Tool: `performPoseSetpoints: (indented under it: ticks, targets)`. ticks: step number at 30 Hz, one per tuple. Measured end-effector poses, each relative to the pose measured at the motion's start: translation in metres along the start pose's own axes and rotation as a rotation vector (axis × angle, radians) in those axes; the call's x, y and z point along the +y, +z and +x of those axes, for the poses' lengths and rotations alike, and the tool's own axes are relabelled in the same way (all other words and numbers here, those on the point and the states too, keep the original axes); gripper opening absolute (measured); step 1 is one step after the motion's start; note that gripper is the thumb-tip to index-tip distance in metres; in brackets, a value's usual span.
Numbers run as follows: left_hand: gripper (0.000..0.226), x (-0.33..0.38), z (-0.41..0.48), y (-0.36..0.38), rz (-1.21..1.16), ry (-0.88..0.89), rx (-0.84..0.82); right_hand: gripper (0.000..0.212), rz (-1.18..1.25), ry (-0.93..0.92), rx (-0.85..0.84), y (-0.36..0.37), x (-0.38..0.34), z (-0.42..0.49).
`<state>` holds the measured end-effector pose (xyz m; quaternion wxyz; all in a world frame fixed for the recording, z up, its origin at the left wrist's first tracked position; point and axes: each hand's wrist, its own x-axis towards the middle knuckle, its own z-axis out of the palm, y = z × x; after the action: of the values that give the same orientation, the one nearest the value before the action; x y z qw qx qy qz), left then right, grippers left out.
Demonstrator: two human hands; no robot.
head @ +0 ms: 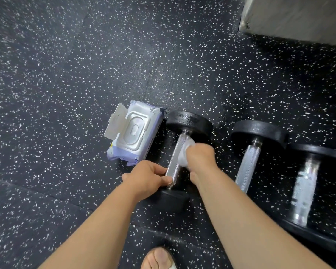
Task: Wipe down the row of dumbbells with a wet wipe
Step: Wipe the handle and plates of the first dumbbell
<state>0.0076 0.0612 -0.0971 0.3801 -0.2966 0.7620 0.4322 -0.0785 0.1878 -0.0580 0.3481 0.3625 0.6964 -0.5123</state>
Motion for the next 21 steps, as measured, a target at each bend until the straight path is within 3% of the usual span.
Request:
performPoseSetpoints:
  ticks: [2, 5, 8, 12, 15, 16, 18, 21]
  targets:
    - [0.037, 0.003, -0.002, -0.001, -0.037, -0.014, 0.002, 0.022, 0.056, -0.038, 0.123, 0.003, -0.015, 0.011]
    - [0.037, 0.006, -0.005, -0.001, -0.043, -0.009, 0.009, 0.019, -0.213, -0.314, 0.205, 0.006, 0.006, 0.004]
    - [0.046, 0.01, -0.008, -0.002, -0.049, 0.032, -0.024, 0.016, -0.465, -0.457, 0.137, -0.002, 0.036, -0.021]
    - [0.037, 0.014, -0.017, -0.006, -0.122, 0.071, -0.032, 0.016, -0.557, -0.55, 0.044, -0.02, 0.052, -0.031]
    - [0.017, 0.017, -0.024, -0.008, -0.166, 0.064, -0.015, 0.013, -0.482, -0.94, 0.095, -0.03, 0.039, -0.023]
    - [0.02, 0.019, -0.028, -0.009, -0.194, 0.058, -0.022, 0.01, -0.518, -1.097, 0.091, -0.03, 0.032, -0.015]
    - [0.03, 0.021, -0.032, -0.011, -0.225, 0.053, -0.04, 0.025, -0.741, -1.338, 0.112, -0.028, 0.022, 0.004]
    - [0.037, 0.02, -0.035, -0.014, -0.237, 0.035, -0.064, 0.044, -0.994, -1.405, 0.093, -0.029, 0.031, 0.019]
